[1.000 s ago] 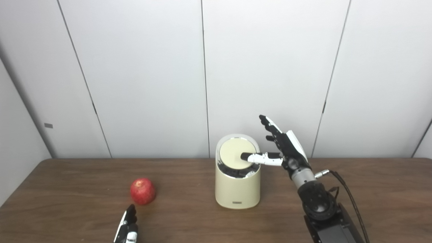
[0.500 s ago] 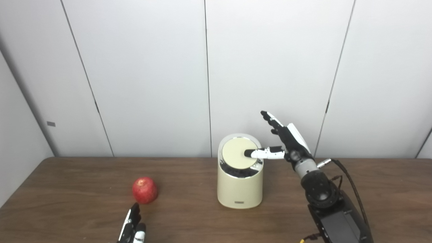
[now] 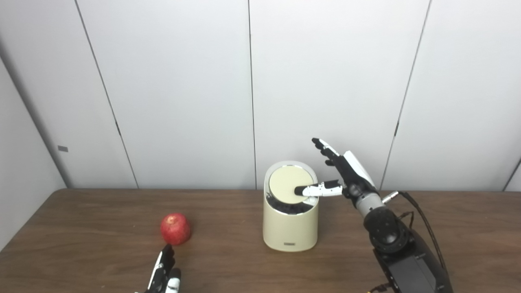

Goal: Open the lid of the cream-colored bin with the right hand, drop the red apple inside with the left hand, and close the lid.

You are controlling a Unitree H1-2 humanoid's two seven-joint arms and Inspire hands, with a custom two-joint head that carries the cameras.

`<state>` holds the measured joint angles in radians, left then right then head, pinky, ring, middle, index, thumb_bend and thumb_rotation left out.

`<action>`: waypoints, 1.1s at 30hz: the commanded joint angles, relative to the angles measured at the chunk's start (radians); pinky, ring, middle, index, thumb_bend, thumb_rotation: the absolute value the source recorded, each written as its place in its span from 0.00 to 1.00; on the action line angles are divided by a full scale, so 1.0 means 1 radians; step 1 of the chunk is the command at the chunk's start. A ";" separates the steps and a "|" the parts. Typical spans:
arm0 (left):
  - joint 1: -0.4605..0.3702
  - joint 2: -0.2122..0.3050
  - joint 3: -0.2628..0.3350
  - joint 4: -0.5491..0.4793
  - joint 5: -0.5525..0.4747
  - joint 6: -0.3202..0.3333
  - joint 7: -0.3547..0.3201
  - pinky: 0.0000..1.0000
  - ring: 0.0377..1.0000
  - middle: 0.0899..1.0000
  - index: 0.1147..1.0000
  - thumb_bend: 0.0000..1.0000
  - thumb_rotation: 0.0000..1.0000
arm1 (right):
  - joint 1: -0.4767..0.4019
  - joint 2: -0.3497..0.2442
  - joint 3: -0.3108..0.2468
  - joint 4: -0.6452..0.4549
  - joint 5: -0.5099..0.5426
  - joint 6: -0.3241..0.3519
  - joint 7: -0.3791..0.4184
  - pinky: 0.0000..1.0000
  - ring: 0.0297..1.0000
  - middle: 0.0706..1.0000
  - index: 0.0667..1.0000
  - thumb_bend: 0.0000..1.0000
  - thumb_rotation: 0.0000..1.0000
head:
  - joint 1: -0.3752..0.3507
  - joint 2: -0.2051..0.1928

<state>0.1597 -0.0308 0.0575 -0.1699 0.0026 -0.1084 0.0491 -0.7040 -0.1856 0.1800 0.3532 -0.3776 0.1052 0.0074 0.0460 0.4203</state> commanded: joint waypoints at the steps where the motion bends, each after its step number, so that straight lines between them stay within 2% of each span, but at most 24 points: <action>1: 0.011 -0.029 -0.024 0.039 0.001 -0.012 0.001 1.00 0.99 0.98 1.00 0.41 0.77 | -0.050 -0.009 0.008 -0.011 -0.020 -0.035 -0.009 0.87 0.93 0.94 0.93 0.93 0.26 | 0.001 0.004; 7: 0.012 -0.033 -0.022 0.039 -0.010 -0.013 0.000 1.00 0.99 0.98 1.00 0.42 0.76 | -0.049 -0.015 0.029 0.004 -0.040 -0.064 -0.012 0.89 0.93 0.94 0.93 0.92 0.26 | 0.002 0.007; 14: 0.012 -0.030 -0.023 0.037 -0.013 -0.015 -0.006 1.00 0.99 0.99 1.00 0.43 0.76 | -0.058 -0.060 0.097 0.033 -0.167 -0.115 -0.066 0.88 0.91 0.92 0.91 0.90 0.24 | 0.000 0.014; 19: 0.011 -0.032 -0.022 0.039 -0.007 -0.013 -0.001 1.00 0.98 0.99 1.00 0.46 0.76 | -0.063 -0.080 0.130 0.039 -0.223 -0.137 -0.082 0.97 0.95 0.93 0.92 0.92 0.25 | 0.002 0.020; 22: 0.012 -0.032 -0.023 0.035 -0.005 -0.009 -0.002 1.00 0.99 0.99 1.00 0.45 0.76 | -0.062 -0.079 0.128 0.036 -0.216 -0.140 -0.078 0.99 0.96 0.93 0.92 0.92 0.25 | 0.002 0.021; 28: 0.013 -0.031 -0.025 0.031 -0.003 -0.003 -0.002 1.00 0.99 0.99 1.00 0.45 0.77 | -0.058 -0.070 0.107 -0.001 -0.192 -0.121 -0.060 0.94 0.95 0.94 0.93 0.90 0.29 | 0.004 0.024; 31: 0.014 -0.030 -0.026 0.032 0.002 -0.008 -0.002 1.00 0.99 0.99 1.00 0.42 0.77 | -0.054 -0.060 0.084 -0.030 -0.168 -0.110 -0.056 0.90 0.93 0.93 0.93 0.87 0.32 | 0.003 0.027; 33: 0.013 -0.027 -0.028 0.037 0.014 -0.016 0.000 0.99 0.98 0.98 1.00 0.42 0.77 | -0.049 -0.053 0.063 -0.053 -0.143 -0.103 -0.051 0.87 0.92 0.92 0.92 0.86 0.39 | 0.001 0.027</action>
<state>0.1592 -0.0426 0.0460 -0.1682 0.0058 -0.1069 0.0450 -0.7232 -0.2368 0.2641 0.3397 -0.5363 0.0005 -0.0384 0.0476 0.4464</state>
